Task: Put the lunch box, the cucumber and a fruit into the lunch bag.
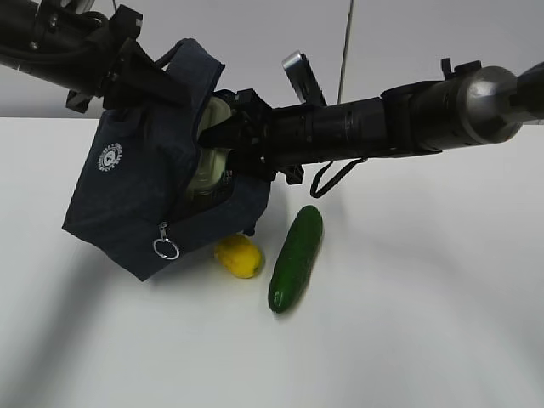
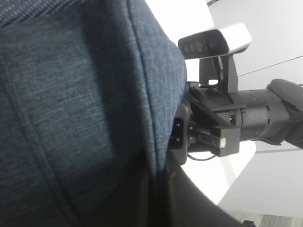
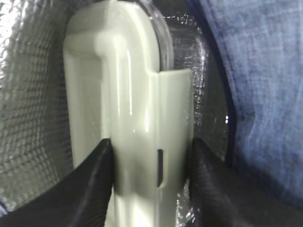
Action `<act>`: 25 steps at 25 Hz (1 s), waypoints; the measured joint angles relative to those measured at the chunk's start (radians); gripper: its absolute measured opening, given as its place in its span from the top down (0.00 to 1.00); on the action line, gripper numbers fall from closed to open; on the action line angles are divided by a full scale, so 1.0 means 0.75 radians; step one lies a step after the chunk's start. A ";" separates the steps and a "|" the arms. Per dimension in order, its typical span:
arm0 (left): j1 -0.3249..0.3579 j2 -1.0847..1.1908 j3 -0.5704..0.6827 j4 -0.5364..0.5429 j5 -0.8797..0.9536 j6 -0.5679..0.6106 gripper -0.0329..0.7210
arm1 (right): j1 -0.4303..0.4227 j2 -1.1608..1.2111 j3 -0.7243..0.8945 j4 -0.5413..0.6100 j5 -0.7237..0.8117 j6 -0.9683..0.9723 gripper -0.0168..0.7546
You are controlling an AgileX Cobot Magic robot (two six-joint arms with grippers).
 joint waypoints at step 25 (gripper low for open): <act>0.000 0.070 0.000 0.008 -0.002 0.006 0.96 | 0.000 0.112 -0.034 0.002 0.013 0.011 0.52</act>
